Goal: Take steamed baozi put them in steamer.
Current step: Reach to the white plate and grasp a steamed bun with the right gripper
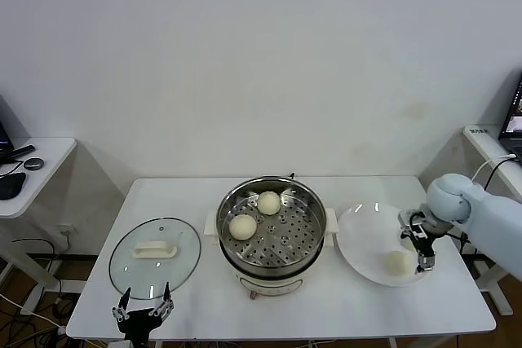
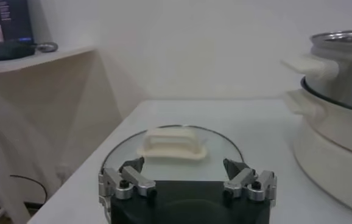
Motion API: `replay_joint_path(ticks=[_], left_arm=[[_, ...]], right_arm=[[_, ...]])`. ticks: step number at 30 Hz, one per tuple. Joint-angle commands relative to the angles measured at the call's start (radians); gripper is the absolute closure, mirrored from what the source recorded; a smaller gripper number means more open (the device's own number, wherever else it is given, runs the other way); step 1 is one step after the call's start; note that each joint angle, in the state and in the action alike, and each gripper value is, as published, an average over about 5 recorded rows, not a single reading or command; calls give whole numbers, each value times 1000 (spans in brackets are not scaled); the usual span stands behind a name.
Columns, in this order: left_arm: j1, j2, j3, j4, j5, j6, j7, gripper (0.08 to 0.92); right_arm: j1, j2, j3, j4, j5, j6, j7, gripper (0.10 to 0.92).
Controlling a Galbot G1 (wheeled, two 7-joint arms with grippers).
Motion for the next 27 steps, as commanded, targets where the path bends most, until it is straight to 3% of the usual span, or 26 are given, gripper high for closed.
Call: replay_joint_path(ticks=[1, 27], left_arm=[[0, 0, -1, 10, 11, -1, -2, 177], [-15, 0, -2, 29, 16, 0, -1, 177]], right_arm=[[-75, 72, 82, -82, -26, 12, 18, 203], [-84, 112, 80, -143, -44, 28, -20, 203]])
